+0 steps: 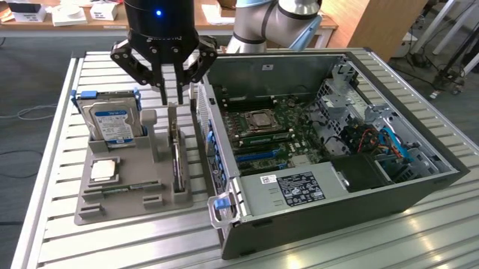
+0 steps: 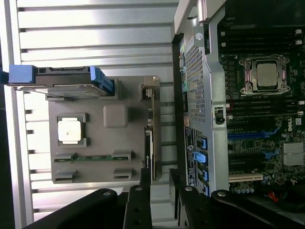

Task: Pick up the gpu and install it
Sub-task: 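Pick up the gpu and move the gpu toward the slot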

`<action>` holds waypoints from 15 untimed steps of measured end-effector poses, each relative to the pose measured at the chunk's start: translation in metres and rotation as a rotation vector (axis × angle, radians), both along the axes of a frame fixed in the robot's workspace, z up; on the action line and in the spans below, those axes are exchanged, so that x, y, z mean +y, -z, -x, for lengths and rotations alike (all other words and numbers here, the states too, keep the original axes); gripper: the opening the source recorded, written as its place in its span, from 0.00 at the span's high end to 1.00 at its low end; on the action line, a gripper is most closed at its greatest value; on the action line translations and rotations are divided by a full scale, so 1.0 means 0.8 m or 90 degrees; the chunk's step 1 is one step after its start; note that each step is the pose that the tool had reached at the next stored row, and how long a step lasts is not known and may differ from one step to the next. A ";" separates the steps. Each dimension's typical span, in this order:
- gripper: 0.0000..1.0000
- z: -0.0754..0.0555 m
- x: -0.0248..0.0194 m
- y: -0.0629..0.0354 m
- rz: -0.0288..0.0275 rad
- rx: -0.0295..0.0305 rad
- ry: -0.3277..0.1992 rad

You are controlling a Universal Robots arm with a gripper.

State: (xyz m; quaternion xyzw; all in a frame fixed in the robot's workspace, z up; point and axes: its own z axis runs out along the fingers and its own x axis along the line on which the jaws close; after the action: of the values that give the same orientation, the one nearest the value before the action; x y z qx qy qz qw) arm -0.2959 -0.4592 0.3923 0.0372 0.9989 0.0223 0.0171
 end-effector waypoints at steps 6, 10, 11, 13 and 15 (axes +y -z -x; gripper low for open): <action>0.58 0.000 0.0000 0.000 0.0000 0.0000 0.000; 0.58 0.000 0.0000 0.006 0.0000 0.0000 0.000; 0.58 0.000 0.0000 0.008 0.0000 0.0000 0.000; 0.58 0.001 0.0000 0.013 0.0000 -0.0001 0.000; 0.58 0.001 0.0000 0.017 0.0000 0.0000 0.000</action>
State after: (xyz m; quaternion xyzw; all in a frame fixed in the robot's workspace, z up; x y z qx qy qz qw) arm -0.2966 -0.4592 0.3786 0.0372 0.9989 0.0223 0.0171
